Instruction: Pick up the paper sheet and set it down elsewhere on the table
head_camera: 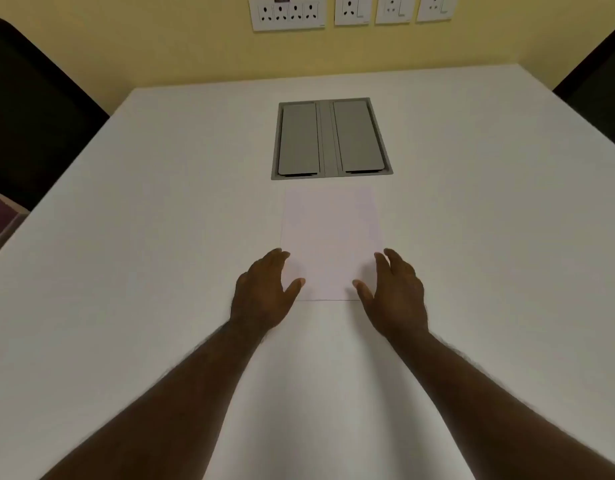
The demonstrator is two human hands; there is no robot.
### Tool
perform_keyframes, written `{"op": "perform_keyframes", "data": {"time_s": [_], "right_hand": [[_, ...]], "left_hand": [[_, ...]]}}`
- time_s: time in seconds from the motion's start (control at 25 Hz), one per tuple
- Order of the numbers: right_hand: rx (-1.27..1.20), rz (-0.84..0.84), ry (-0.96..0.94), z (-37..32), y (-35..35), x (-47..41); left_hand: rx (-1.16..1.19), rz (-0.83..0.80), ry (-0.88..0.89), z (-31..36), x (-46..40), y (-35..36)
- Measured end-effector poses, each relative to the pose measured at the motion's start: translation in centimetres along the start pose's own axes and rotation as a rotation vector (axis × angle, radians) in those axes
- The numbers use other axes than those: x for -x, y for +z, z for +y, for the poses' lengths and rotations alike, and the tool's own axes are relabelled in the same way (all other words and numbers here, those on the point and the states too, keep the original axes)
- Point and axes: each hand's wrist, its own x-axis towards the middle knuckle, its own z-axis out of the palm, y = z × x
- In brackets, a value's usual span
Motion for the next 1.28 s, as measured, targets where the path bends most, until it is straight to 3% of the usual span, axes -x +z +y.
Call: {"op": "perform_keyframes", "data": {"time_s": [0.12,0.24,0.36,0.64,1.0,1.28], "right_hand": [[-0.082,0.054,0.238,-0.5,1.0,-3.1],[-0.142,-0.026,0.433,-1.3,1.6,-5.5],[-0.142,-0.060,0.456,-1.4,1.9,-7.3],[-0.173,-0.088,0.593,-2.4,1.7,-10.2],[-0.394,0.101,0.396,0.1,1.4,-10.5],[-0.746,0.168,0.432,1.4,2.1,-9.9]], "left_hand": [[0.045,-0.111,-0.103,-0.2,-2.6,1.3],[0.126,-0.123,-0.210,-0.5,-3.9,2.0],[0.098,-0.088,-0.223,-0.7,-5.1,2.1],[-0.034,-0.183,-0.245,-0.6,-6.8,2.1],[-0.038,-0.170,-0.252,-0.1,-6.9,2.2],[0.116,-0.098,-0.314,-0.6,-6.7,2.2]]}}
